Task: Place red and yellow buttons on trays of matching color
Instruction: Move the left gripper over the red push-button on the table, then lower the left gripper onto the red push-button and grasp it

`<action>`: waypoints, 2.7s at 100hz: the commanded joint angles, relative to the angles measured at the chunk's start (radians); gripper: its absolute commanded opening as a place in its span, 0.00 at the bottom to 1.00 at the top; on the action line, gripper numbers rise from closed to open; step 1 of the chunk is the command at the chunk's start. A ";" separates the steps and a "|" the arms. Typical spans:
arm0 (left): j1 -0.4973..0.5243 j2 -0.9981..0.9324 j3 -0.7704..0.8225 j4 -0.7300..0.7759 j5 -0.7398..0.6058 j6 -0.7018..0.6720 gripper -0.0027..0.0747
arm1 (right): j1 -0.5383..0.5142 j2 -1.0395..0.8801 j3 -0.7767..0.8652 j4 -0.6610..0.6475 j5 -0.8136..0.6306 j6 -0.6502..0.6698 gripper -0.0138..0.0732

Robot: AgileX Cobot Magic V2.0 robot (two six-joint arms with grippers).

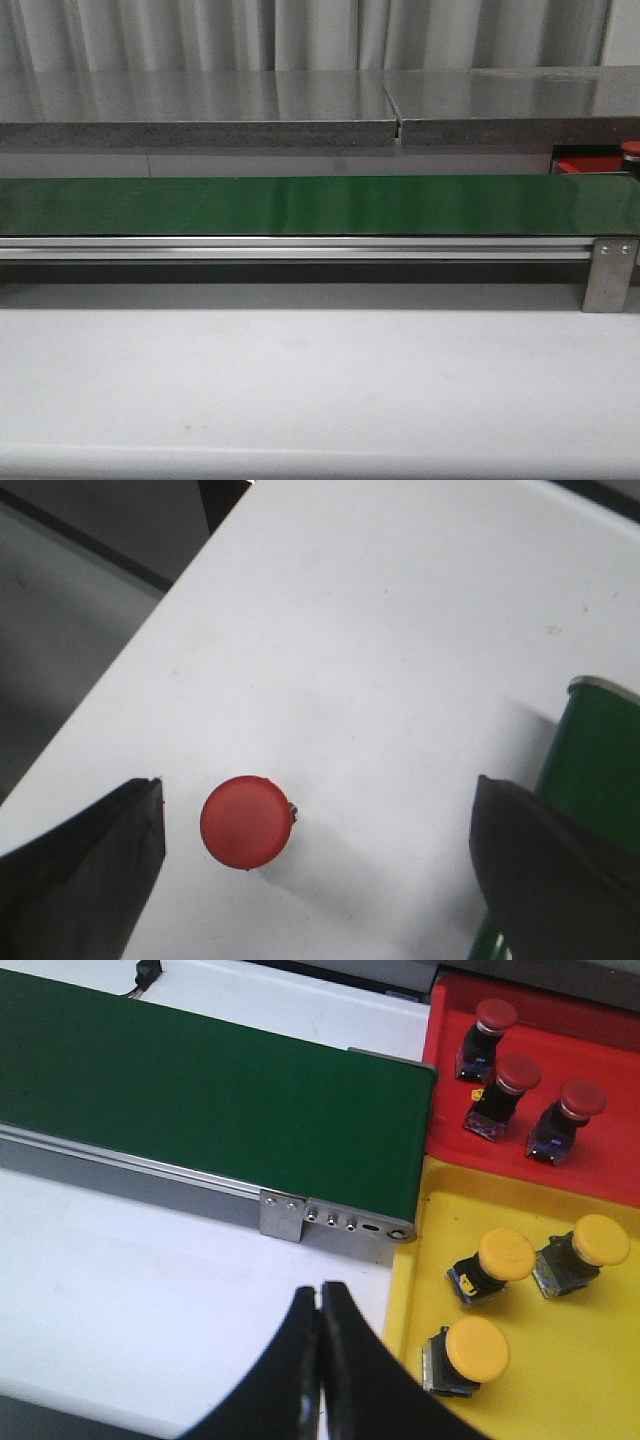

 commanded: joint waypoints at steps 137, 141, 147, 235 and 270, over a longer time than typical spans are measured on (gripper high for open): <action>0.041 0.181 -0.030 0.007 -0.121 -0.001 0.44 | 0.000 -0.001 -0.023 0.022 -0.054 -0.006 0.02; 0.041 0.181 -0.030 0.007 -0.121 -0.001 0.32 | 0.000 -0.001 -0.023 0.022 -0.054 -0.006 0.02; 0.041 0.181 -0.030 -0.003 -0.121 -0.001 0.16 | 0.000 -0.001 -0.023 0.022 -0.054 -0.006 0.02; -0.039 -0.219 -0.030 -0.128 -0.006 -0.001 0.01 | 0.000 -0.001 -0.023 0.022 -0.054 -0.006 0.02; -0.224 -0.219 -0.030 -0.024 -0.041 -0.001 0.01 | 0.000 -0.001 -0.023 0.022 -0.054 -0.006 0.02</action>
